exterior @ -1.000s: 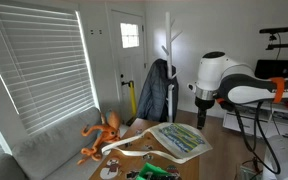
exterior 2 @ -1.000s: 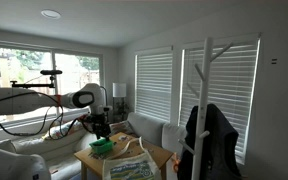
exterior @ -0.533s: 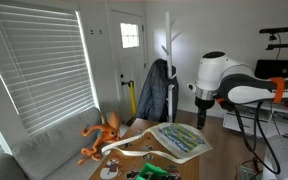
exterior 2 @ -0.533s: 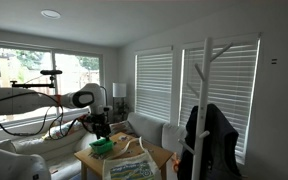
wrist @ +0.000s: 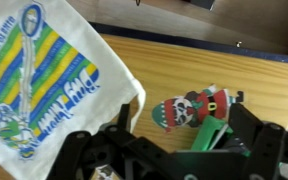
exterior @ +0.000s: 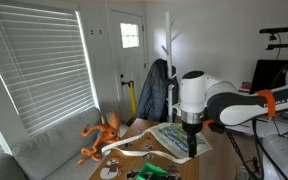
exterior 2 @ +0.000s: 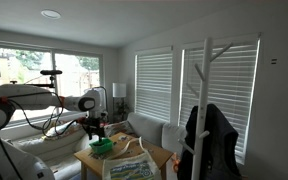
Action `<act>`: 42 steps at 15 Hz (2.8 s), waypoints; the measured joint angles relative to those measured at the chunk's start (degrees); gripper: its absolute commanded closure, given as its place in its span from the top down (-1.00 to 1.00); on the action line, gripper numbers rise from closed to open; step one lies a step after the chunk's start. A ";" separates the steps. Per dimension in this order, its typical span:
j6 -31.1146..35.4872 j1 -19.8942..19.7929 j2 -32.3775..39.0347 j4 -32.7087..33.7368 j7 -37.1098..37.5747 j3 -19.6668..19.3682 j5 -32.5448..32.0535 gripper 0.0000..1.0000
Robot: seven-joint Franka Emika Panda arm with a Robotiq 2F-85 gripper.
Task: Remove the remote from the green lunchbox and put it on the table
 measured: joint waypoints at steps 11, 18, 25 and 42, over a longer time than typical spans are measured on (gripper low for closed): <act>4.14 4.83 10.86 3.39 8.08 5.09 3.51 1.00; 12.15 3.35 14.13 3.36 26.23 8.36 4.60 0.94; 16.93 2.66 18.34 3.38 28.24 9.18 3.87 0.60; 18.73 2.85 18.20 3.45 23.48 9.07 2.74 -0.65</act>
